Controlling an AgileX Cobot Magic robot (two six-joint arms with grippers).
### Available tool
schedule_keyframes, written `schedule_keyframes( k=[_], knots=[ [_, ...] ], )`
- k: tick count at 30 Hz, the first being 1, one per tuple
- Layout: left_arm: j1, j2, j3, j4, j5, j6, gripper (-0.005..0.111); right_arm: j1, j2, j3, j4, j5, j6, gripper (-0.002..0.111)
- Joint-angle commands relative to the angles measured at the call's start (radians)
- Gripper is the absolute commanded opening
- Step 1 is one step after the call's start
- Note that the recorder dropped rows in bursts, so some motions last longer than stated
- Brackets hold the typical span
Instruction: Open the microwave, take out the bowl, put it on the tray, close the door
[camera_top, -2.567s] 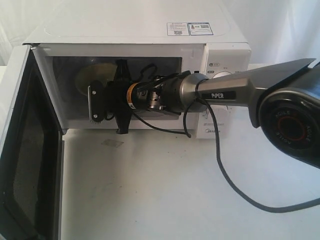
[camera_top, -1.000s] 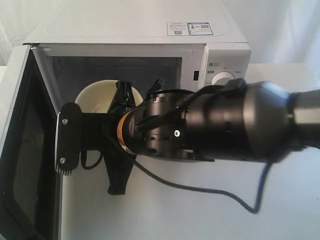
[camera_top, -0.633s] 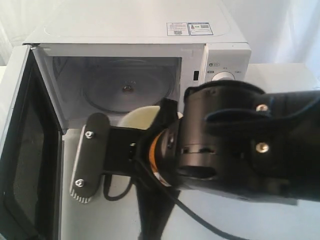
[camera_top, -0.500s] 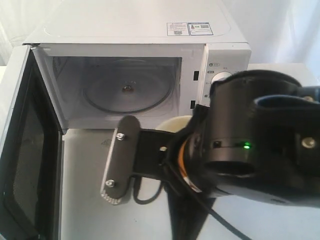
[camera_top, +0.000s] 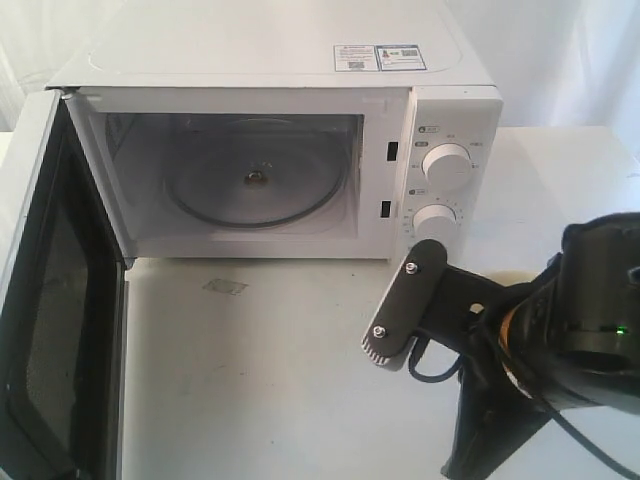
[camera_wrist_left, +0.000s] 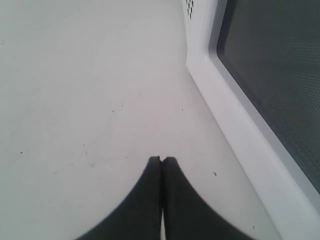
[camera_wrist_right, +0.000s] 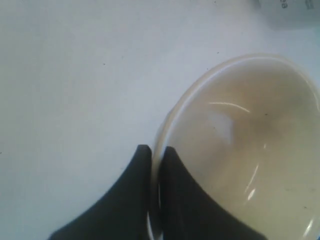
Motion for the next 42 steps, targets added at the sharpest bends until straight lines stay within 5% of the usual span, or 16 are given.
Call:
schedule_keyframes(
  k=[1, 12, 42],
  knots=[
    [0.002, -0.004, 0.004, -0.006, 0.003, 0.004, 0.000, -0.105, -0.011, 0.075, -0.033, -0.200, 0.018, 0.000],
    [0.002, -0.004, 0.004, -0.006, 0.003, 0.004, 0.000, -0.216, 0.072, 0.096, -0.094, -0.338, 0.018, 0.000],
    [0.002, -0.004, 0.004, -0.006, 0.003, 0.004, 0.000, -0.216, 0.202, 0.108, -0.024, -0.343, 0.064, 0.000]
  ],
)
